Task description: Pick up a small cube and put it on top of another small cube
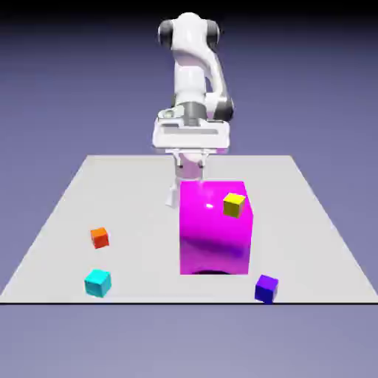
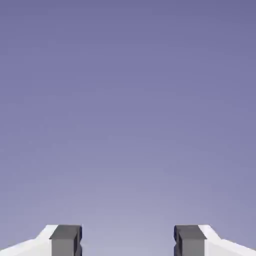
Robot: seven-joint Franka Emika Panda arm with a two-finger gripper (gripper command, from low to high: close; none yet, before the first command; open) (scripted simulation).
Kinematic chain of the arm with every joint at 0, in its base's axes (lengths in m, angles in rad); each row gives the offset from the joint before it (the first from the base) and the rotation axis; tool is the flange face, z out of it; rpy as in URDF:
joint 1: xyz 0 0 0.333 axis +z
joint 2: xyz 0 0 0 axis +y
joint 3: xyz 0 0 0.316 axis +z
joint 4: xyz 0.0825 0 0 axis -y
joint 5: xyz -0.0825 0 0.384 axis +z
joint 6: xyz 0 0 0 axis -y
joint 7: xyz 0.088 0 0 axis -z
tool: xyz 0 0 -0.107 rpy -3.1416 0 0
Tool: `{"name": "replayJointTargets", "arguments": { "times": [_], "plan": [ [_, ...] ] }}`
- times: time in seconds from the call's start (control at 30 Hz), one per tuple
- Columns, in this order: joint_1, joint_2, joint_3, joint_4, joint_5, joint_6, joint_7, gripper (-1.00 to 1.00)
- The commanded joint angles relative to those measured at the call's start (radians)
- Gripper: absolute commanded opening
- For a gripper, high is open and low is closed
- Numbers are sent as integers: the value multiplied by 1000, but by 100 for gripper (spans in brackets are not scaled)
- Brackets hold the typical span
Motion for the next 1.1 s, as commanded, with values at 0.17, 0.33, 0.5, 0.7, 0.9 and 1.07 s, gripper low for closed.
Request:
{"name": "replayJointTargets", "arguments": {
  "times": [0.17,0.33,0.5,0.7,0.9,1.07],
  "plan": [
    [-3,217,102,188,-112,-210,-16,0],
    [-5,399,186,345,-206,-385,-30,0],
    [-7,580,271,502,-299,-561,-43,0],
    [-10,797,373,690,-411,-771,-59,0],
    [-13,1015,474,878,-524,-981,-76,0],
    [-15,1196,559,1035,-617,-1156,-89,0]
  ]
}}
